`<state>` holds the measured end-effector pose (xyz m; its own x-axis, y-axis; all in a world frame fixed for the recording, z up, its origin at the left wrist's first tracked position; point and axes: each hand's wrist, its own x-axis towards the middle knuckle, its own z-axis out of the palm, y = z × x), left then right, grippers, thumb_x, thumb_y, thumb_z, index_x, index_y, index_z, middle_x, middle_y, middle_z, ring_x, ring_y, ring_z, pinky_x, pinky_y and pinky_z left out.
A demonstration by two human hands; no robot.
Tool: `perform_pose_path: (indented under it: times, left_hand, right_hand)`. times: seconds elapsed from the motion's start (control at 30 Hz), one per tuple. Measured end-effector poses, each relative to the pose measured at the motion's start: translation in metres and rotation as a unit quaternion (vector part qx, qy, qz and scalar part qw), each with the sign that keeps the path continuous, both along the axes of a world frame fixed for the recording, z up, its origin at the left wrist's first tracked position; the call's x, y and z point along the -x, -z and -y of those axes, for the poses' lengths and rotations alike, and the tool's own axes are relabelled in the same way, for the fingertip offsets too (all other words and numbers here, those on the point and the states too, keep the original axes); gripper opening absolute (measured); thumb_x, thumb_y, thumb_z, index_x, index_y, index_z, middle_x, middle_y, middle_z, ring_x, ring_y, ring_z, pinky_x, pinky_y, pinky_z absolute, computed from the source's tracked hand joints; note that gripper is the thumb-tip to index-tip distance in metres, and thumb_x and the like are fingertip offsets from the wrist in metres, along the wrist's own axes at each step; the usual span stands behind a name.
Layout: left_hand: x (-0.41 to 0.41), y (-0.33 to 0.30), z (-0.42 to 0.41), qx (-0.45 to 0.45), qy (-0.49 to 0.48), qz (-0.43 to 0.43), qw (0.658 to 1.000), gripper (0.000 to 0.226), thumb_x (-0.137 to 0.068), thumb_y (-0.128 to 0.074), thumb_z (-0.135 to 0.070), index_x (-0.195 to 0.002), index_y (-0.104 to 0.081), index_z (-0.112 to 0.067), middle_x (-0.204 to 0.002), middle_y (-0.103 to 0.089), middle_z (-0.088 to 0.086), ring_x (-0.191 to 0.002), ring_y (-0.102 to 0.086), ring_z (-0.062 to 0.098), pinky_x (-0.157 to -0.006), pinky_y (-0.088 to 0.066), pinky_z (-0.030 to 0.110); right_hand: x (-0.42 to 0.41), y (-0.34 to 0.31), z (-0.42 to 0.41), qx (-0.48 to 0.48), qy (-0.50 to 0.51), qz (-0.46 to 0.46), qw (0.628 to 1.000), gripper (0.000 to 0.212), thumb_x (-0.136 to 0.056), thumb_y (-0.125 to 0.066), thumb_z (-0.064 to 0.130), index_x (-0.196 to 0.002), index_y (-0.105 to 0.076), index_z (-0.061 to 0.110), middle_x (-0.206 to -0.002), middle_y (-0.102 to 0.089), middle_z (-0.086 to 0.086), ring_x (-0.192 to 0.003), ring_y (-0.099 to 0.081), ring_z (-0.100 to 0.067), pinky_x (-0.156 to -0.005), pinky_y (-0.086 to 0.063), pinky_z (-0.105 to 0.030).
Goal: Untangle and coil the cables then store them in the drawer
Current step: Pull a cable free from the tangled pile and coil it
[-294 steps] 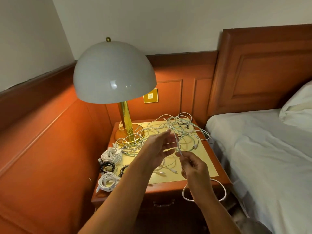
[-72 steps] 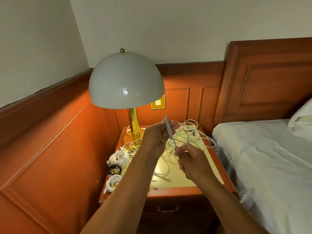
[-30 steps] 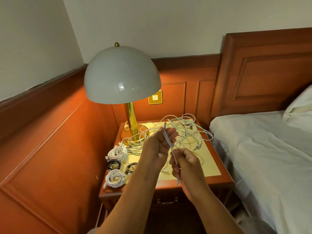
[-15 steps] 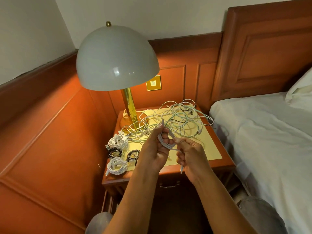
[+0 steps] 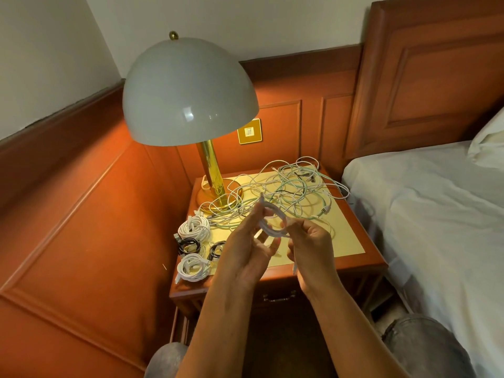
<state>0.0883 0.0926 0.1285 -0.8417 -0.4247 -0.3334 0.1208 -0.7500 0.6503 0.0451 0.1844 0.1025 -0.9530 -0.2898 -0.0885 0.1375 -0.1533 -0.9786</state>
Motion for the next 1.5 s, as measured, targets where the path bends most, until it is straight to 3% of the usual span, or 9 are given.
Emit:
perform_pose_path:
  times: [0.1, 0.27, 0.4, 0.53, 0.73, 0.87, 1.07, 1.3, 1.5]
  left_hand:
    - [-0.007, 0.000, -0.002, -0.017, -0.017, 0.004, 1.000, 0.012, -0.081, -0.066, -0.021, -0.084, -0.063, -0.010, -0.078, -0.060, 0.000, -0.090, -0.052, 0.015, -0.089, -0.036, 0.035]
    - [-0.014, -0.001, 0.008, 0.238, 0.028, 0.045, 0.970, 0.025, -0.089, -0.060, -0.028, -0.075, -0.070, -0.010, -0.071, -0.060, -0.001, -0.069, -0.047, 0.012, -0.065, -0.034, 0.028]
    - [-0.022, -0.005, 0.011, 0.308, 0.054, 0.059, 0.948, 0.017, -0.089, -0.062, -0.014, -0.080, -0.070, -0.003, -0.071, -0.055, 0.007, -0.059, -0.046, 0.010, -0.057, -0.037, 0.024]
    - [-0.027, -0.003, 0.015, 0.284, 0.044, 0.063, 0.956, 0.022, -0.093, -0.057, -0.013, -0.078, -0.068, 0.000, -0.060, -0.053, 0.005, -0.054, -0.046, 0.011, -0.052, -0.040, 0.022]
    - [-0.033, 0.004, 0.022, 0.196, 0.043, 0.073, 0.977, 0.020, -0.093, -0.057, -0.010, -0.081, -0.066, 0.004, -0.059, -0.055, 0.009, -0.053, -0.051, 0.014, -0.049, -0.048, 0.019]
    - [-0.033, 0.003, 0.023, 0.141, 0.054, 0.076, 0.986, 0.020, -0.091, -0.059, -0.007, -0.077, -0.068, 0.005, -0.059, -0.056, 0.012, -0.052, -0.053, 0.016, -0.047, -0.049, 0.019]
    - [-0.032, 0.002, 0.029, 0.088, 0.036, 0.073, 0.993, 0.019, -0.090, -0.059, -0.005, -0.077, -0.067, 0.005, -0.059, -0.055, 0.014, -0.047, -0.055, 0.015, -0.044, -0.049, 0.019]
    - [-0.031, 0.003, 0.028, 0.110, 0.050, 0.063, 0.991, 0.015, -0.084, -0.062, -0.010, -0.082, -0.065, 0.004, -0.060, -0.055, 0.014, -0.047, -0.056, 0.015, -0.046, -0.051, 0.019]
    - [-0.034, 0.008, 0.027, 0.203, 0.079, 0.038, 0.975, 0.018, -0.082, -0.061, -0.015, -0.084, -0.066, 0.003, -0.061, -0.058, 0.010, -0.051, -0.057, 0.012, -0.051, -0.053, 0.018]
  right_hand:
    - [0.003, -0.005, -0.002, -0.034, 0.000, -0.048, 0.998, 0.012, -0.091, -0.062, 0.023, -0.082, -0.068, 0.019, -0.050, -0.056, 0.018, -0.057, -0.048, -0.004, -0.061, -0.042, -0.028]
    - [0.003, -0.003, -0.007, -0.054, 0.003, -0.062, 0.997, 0.012, -0.092, -0.062, 0.022, -0.082, -0.068, 0.019, -0.049, -0.054, 0.016, -0.055, -0.046, -0.005, -0.057, -0.039, -0.025]
    - [0.005, -0.003, -0.013, -0.070, -0.013, -0.069, 0.995, 0.009, -0.090, -0.064, 0.025, -0.085, -0.069, 0.020, -0.052, -0.053, 0.015, -0.057, -0.046, -0.004, -0.057, -0.038, -0.022]
    - [0.005, -0.007, -0.025, -0.109, -0.074, -0.101, 0.986, 0.008, -0.090, -0.066, 0.032, -0.089, -0.068, 0.025, -0.053, -0.056, 0.020, -0.058, -0.046, 0.000, -0.060, -0.037, -0.020]
    - [-0.007, -0.025, -0.048, -0.254, -0.191, -0.199, 0.927, 0.009, -0.090, -0.066, 0.029, -0.094, -0.074, 0.028, -0.086, -0.065, 0.021, -0.085, -0.056, 0.007, -0.069, -0.037, -0.011]
    - [-0.009, -0.033, -0.055, -0.276, -0.212, -0.223, 0.911, 0.014, -0.089, -0.067, 0.029, -0.080, -0.067, 0.039, -0.084, -0.067, 0.019, -0.087, -0.059, 0.000, -0.073, -0.043, -0.016]
    - [-0.016, -0.031, -0.061, -0.287, -0.227, -0.232, 0.901, 0.011, -0.091, -0.065, 0.029, -0.084, -0.067, 0.037, -0.087, -0.066, 0.016, -0.087, -0.059, -0.003, -0.070, -0.043, -0.014]
    - [-0.014, -0.025, -0.065, -0.305, -0.231, -0.245, 0.891, 0.007, -0.093, -0.063, 0.027, -0.091, -0.066, 0.033, -0.090, -0.063, 0.015, -0.087, -0.057, -0.005, -0.069, -0.042, -0.012]
    - [-0.002, -0.004, -0.060, -0.419, -0.183, -0.351, 0.817, 0.011, -0.092, -0.064, 0.022, -0.100, -0.069, 0.029, -0.103, -0.048, 0.014, -0.108, -0.042, -0.006, -0.093, -0.038, -0.027]
